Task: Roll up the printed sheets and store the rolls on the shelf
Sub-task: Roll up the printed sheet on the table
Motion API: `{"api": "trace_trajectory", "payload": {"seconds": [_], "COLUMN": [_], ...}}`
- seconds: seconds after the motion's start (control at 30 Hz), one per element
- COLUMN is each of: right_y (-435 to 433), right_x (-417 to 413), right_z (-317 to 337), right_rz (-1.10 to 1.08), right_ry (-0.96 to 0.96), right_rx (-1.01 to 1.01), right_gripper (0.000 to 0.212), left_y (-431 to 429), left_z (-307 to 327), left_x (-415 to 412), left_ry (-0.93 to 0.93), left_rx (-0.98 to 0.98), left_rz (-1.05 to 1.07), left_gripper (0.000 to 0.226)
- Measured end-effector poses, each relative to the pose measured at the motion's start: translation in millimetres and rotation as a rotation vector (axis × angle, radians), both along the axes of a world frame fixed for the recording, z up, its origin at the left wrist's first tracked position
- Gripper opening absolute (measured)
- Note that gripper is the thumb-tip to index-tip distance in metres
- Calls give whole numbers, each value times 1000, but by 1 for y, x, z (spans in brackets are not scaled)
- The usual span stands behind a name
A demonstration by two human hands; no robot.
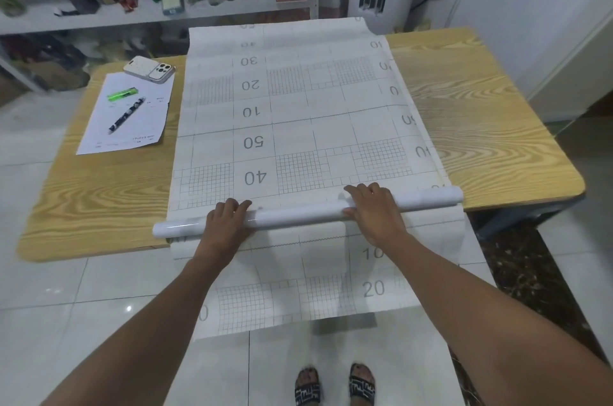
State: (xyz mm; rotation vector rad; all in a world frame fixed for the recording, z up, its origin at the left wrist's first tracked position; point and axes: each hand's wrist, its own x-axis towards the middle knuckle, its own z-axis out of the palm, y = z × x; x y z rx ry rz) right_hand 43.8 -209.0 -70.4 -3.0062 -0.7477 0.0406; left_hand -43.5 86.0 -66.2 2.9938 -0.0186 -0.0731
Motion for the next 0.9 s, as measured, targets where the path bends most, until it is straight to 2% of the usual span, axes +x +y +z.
{"api": "trace_trajectory", "payload": {"seconds": [0.07,0.27,0.4,0.53,0.8,0.9], "right_y": [0,-1,-4,-3,-9,-11], "right_x": [0,2,-3,-6,-6,-8], "right_z": [1,1,-2,0,0,0], "right_rz": [-10,-55,0,-34,38,50], "right_ry": [33,75,53,78,27,38], "right_rx": [50,116,134,109,59,71], "right_gripper": [41,34,46,56,43,42], "left_y": [0,1,0,3,3,4], "left_z": [1,5,8,6,5,4], "left_x": [2,4,1,-2,-5,-6], "left_ry": [-2,30,24,25,61,68], "left_rx": [-7,-4,10,52,119,99], "left_rz": [21,14,16,-1,-13,6], "left_gripper": [51,33,30,47,66,65]}}
